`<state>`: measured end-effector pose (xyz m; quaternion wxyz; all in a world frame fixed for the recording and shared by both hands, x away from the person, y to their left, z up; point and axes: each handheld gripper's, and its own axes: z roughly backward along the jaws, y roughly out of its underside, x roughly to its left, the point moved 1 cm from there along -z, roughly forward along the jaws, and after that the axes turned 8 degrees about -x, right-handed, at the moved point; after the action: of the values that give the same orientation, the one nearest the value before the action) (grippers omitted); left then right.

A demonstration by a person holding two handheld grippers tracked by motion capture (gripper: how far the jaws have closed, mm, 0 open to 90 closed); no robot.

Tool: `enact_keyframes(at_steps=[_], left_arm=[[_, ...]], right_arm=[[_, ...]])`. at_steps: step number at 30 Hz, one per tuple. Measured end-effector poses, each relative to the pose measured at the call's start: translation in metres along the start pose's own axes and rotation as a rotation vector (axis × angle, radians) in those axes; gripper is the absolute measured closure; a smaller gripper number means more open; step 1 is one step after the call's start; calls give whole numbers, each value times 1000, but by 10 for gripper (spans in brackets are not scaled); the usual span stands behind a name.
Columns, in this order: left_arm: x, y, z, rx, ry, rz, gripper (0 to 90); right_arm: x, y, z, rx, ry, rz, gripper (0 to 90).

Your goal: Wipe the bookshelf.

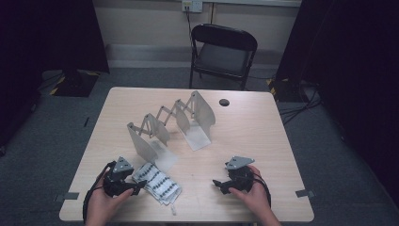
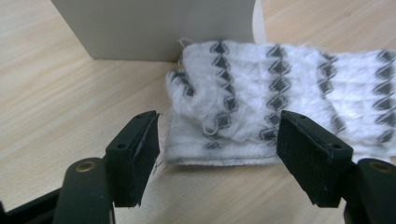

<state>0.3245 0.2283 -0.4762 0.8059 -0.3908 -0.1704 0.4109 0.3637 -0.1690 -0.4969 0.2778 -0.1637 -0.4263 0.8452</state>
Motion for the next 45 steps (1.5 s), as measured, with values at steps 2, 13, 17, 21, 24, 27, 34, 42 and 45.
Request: enact_keyframes(at_steps=[2,13,17,21,24,27,34,42,45], left_arm=[[-1,2,-4,18,10,5,303],[-30,4,-13,26,71,-9,328],[-37,3,-17,13,94,-10,328],[-39,2,-19,17,103,-26,327],[-37,2,-18,15,101,-12,327],[-34,2,-15,10,92,-12,320],[-28,1,-10,-7,99,5,388],[-41,-2,-22,2,129,-33,407],[-44,-3,-23,4,137,-43,395]], right_arm=[[-1,1,-1,-2,-4,-8,157],[4,-3,2,-11,-14,6,161],[6,-5,0,-6,-22,16,161],[11,-10,-3,-19,-50,14,161],[14,-11,-4,-18,-58,21,161],[18,-14,-7,-16,-79,29,162],[23,-22,-12,-20,-108,59,185],[27,-31,-11,-37,-122,56,196],[31,-37,-14,-45,-138,59,216]])
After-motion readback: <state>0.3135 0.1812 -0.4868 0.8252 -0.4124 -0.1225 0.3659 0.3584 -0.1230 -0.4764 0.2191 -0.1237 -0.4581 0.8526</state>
